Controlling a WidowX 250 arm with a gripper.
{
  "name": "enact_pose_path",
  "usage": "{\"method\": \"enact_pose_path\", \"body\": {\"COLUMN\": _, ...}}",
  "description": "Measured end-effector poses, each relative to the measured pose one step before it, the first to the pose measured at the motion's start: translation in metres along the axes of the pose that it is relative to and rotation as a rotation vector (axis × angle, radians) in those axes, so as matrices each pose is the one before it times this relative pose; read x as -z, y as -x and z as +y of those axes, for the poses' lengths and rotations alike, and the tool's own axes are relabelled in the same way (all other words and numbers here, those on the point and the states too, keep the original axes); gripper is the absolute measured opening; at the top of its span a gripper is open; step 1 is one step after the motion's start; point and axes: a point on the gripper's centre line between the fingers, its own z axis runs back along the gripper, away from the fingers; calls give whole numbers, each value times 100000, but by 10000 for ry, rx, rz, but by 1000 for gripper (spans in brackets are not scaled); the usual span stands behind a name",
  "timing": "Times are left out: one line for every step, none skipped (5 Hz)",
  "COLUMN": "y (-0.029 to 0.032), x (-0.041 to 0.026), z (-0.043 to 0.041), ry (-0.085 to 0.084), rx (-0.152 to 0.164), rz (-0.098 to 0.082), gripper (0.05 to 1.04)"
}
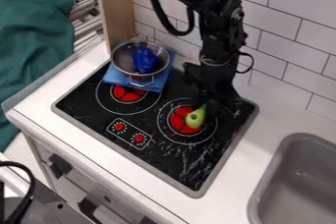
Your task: Put the green fork at the right burner
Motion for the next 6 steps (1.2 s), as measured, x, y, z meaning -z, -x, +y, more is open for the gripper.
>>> {"method": "enact_pose_path", "body": {"y": -532, "x": 35, "z": -99, "ry": 91, "rx": -249, "rz": 66, "gripper": 280}}
{"method": "enact_pose_path", "body": {"y": 8, "x": -28, "z": -283, "ry": 28, "rx": 6, "rz": 42, "gripper": 344}}
{"method": "enact_pose_path", "body": {"y": 100, "x": -1, "z": 33, "ry": -51, "rx": 10, "rz": 66, "gripper": 640}}
{"method": "enact_pose_path", "body": {"y": -1, "x": -1, "z": 12, "ry": -38, "rx": -91, "rz": 3, "gripper": 944}}
{"method": "enact_pose_path", "body": {"y": 570, "x": -939, "z": 105, "ry": -195, "rx": -116, "rz": -128, "gripper": 1010}}
{"method": "enact_pose_path", "body": {"y": 761, "x": -2090, "z": 102, "ry": -125, "rx": -310, "rz": -550, "gripper": 1006}}
